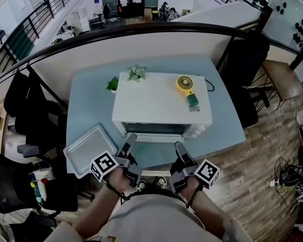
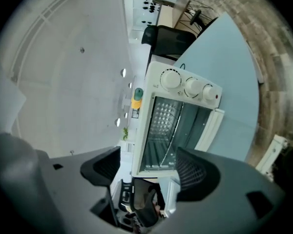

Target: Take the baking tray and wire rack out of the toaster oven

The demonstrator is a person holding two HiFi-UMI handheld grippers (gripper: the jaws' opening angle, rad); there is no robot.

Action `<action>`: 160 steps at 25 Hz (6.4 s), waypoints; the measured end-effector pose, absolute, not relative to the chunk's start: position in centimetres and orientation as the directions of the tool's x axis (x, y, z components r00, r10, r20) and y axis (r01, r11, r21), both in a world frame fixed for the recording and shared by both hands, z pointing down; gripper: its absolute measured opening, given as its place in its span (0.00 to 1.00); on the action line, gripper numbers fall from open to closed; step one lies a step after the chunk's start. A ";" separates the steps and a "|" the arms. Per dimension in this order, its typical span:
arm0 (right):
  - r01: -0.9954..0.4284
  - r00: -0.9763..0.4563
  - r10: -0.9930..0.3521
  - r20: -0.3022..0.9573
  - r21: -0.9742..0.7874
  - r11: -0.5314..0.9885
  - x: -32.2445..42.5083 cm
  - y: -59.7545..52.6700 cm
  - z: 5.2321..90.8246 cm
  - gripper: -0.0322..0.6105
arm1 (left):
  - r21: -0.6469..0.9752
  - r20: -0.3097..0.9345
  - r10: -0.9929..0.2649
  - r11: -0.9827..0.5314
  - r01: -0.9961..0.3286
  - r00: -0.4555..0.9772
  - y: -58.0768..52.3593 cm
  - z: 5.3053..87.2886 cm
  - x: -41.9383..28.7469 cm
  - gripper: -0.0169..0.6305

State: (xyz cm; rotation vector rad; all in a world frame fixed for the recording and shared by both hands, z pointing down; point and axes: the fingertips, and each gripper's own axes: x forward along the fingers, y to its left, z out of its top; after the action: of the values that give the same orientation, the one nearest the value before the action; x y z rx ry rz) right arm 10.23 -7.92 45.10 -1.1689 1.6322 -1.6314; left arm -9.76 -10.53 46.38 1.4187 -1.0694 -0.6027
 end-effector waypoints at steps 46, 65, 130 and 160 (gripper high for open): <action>-0.099 -0.247 -0.965 -0.091 -0.988 0.119 12.2 -26.5 56.3 0.24 | 0.987 -0.144 -0.961 -0.157 -0.038 0.235 -26.6 57.5 -9.1 0.33; -0.125 -0.290 -0.956 0.046 -0.992 -0.009 11.9 -21.8 57.2 0.06 | 0.994 -0.086 -0.948 -0.103 -0.040 0.307 -22.4 56.7 -9.2 0.05; -0.069 0.168 -0.931 0.323 -0.939 -0.338 28.8 8.4 54.1 0.06 | 0.998 0.032 -0.476 -0.026 -0.050 0.879 -1.9 53.7 11.0 0.04; -0.285 0.213 -0.843 0.494 -0.794 -0.537 47.9 1.8 63.1 0.06 | 0.965 0.261 -0.306 0.046 -0.260 0.916 -3.0 63.7 27.6 0.07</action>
State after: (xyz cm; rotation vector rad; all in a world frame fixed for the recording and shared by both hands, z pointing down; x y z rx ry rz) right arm 47.92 1.81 63.06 -1.9417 1.0406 -1.3180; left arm 27.61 -2.96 63.66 1.5421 -0.4573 -0.0370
